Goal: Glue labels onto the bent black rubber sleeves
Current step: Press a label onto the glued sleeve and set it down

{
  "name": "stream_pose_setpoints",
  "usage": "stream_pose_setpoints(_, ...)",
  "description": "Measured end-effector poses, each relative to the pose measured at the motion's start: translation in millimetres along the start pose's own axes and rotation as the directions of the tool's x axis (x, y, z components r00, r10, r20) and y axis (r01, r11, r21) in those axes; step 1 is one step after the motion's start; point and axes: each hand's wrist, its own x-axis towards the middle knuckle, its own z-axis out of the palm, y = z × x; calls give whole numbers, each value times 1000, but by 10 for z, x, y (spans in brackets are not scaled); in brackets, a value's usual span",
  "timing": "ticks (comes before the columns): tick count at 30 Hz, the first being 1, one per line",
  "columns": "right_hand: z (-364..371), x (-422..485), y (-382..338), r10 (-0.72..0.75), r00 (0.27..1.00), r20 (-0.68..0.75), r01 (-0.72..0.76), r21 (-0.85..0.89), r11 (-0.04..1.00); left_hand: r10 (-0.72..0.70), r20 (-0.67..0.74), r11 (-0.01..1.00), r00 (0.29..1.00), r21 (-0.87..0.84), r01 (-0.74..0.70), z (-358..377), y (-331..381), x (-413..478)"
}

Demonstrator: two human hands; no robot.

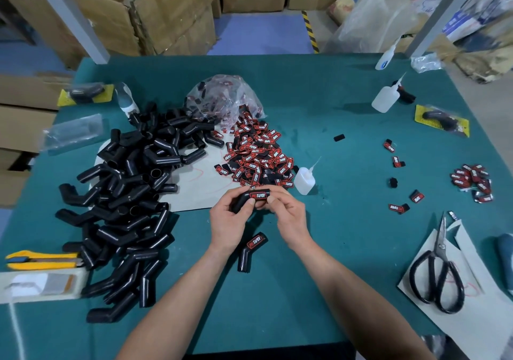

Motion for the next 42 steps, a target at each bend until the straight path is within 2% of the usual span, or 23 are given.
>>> stream_pose_setpoints(14,23,62,54,-22,1000,-14,21,-59,998,-13,-12,1000,1000,-20,13,0,-27,69)
stream_pose_setpoints(21,-9,96,102,-10,1000,-8,9,-156,988,-33,0,999,999,35,33,-7,-38,66)
stream_pose_setpoints(26,8,87,82,-55,998,-7,53,-160,986,-10,9,999,1000,38,10,10,-16,44)
stream_pose_setpoints(33,-12,112,110,-33,999,16,36,-171,985,43,39,998,998,45,-45,8,-19,53)
stream_pose_setpoints(37,-5,109,106,-46,999,19,49,-168,985,54,66,999,996,-8,-53,-14,-29,48)
stream_pose_setpoints(42,5,93,106,-94,994,63,107,-268,957,14,18,997,1000,-73,-12,-34,-41,77)
